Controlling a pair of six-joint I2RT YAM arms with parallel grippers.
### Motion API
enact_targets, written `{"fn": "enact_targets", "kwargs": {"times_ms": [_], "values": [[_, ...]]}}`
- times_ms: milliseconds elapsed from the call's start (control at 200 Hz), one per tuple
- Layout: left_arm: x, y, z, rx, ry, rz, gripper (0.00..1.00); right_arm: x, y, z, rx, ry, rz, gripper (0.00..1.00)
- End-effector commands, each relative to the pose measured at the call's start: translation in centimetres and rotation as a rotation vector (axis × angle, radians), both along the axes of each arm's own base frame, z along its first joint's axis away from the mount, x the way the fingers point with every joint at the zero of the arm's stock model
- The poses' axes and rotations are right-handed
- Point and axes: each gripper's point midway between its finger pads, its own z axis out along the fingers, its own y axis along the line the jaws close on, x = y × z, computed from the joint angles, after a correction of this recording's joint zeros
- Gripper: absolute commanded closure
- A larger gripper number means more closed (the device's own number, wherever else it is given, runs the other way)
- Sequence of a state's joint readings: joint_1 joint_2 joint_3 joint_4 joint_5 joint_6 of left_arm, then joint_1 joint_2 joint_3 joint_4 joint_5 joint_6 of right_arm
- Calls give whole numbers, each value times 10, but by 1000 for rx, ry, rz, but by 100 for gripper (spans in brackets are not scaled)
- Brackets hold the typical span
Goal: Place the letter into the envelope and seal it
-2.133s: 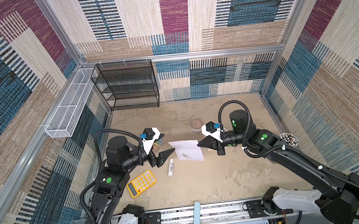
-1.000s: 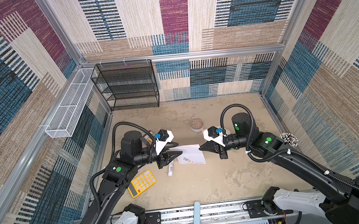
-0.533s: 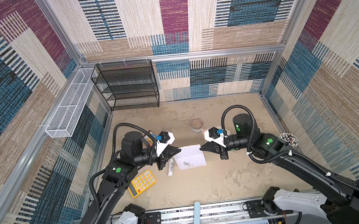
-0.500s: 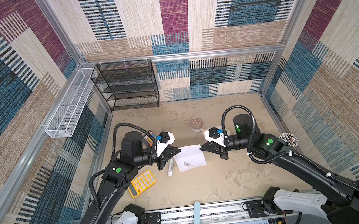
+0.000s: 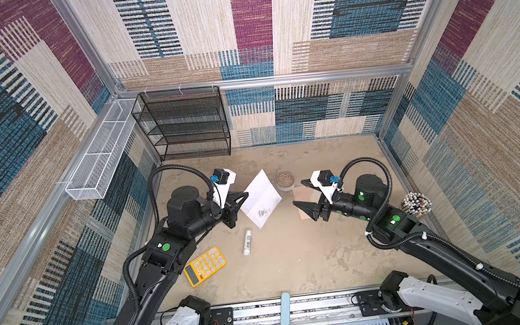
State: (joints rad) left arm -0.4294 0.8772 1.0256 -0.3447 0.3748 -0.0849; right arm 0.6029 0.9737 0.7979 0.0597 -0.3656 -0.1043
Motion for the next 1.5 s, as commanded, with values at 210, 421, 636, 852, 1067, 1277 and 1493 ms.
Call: {"fn": "enact_targets", "kwargs": {"times_ms": [210,421,636,852,1067,1277,1493], "values": [[19,16,31,-247,42,191,100,54,-6,-51,307,420,-198,35],[20,4,44,-447,58,129,100,53,7,-89,379,559,-144,41],[24,-9,47,-552,110,67,100,47,23,-92,418,602,-33,41],[24,-12,41,-571,126,53,100,42,37,-77,466,611,81,41],[26,-14,30,-565,146,53,100,33,40,-52,496,581,157,40],[27,-15,22,-559,153,56,100,25,38,-32,500,542,185,40],[28,-15,16,-561,159,59,100,14,34,-14,503,510,212,35]]}}
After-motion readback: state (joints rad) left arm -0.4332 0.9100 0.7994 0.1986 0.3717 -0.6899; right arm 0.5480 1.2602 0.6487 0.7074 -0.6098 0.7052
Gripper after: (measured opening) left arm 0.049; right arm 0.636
